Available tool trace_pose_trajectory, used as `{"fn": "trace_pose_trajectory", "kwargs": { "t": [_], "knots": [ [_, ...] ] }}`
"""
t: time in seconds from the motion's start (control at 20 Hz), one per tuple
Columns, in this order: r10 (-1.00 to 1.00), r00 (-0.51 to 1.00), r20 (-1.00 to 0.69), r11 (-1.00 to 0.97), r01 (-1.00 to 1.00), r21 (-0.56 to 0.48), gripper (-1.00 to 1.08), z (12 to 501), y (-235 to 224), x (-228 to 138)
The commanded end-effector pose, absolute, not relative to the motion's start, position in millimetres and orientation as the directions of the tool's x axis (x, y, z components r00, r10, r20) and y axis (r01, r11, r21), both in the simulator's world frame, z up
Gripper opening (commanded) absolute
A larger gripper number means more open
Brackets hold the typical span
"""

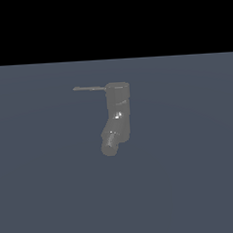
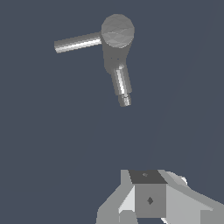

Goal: Turn on the faucet by rotating a designated handle.

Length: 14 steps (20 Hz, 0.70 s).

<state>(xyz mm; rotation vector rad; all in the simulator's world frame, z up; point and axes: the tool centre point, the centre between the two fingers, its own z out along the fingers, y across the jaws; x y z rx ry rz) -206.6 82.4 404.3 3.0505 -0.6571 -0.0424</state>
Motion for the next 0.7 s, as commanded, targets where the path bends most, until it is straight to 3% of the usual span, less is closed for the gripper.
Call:
{"fn": "trace_pose_trajectory", "kwargs": {
  "t": [0.0, 0.65],
  "knots": [
    [-0.461, 0.887, -0.021, -0.887, -0.461, 0.025, -1.00, 395.7, 91.2, -198.4],
    [-0.687, 0.727, -0.018, -0.727, -0.686, 0.019, -1.00, 352.7, 127.3, -148.1]
  ]
}}
